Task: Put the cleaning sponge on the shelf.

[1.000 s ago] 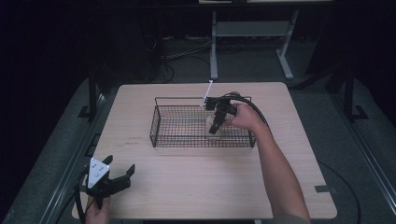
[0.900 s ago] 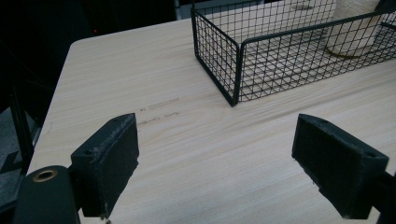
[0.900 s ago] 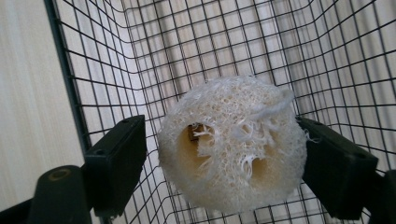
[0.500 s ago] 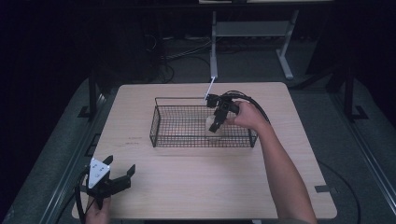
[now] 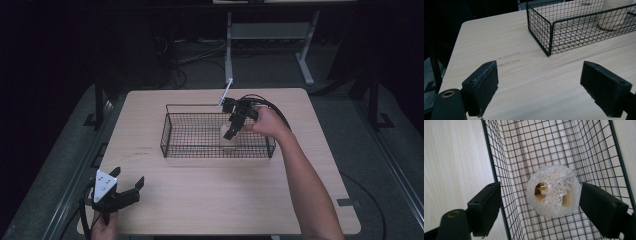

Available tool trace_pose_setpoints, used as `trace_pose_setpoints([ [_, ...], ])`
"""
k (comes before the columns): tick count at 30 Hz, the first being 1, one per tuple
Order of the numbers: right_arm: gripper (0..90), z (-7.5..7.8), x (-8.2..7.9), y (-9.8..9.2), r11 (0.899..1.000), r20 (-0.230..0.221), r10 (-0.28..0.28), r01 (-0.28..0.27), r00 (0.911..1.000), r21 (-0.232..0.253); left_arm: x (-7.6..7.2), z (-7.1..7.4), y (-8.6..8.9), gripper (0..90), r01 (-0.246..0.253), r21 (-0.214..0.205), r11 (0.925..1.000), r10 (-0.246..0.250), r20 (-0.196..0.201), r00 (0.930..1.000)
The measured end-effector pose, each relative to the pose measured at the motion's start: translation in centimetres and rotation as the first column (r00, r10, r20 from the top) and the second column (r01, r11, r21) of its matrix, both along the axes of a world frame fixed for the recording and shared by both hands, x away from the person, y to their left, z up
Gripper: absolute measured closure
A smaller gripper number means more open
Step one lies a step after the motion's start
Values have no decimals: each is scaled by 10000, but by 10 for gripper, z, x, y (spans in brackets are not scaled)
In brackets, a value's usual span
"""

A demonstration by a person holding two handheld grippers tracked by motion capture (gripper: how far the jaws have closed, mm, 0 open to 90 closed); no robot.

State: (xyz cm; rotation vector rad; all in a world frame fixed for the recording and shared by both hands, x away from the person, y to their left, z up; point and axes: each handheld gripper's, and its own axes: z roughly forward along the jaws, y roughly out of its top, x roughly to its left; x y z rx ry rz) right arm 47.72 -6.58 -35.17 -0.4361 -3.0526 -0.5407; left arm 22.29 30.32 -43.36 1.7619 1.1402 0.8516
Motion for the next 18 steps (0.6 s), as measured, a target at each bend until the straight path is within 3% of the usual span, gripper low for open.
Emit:
trace_pose_setpoints([
  [18,174,19,-20,-3,9995,327,322,-323,9989,32,0,1,0,141,51,-37,10000,-51,-39,10000],
])
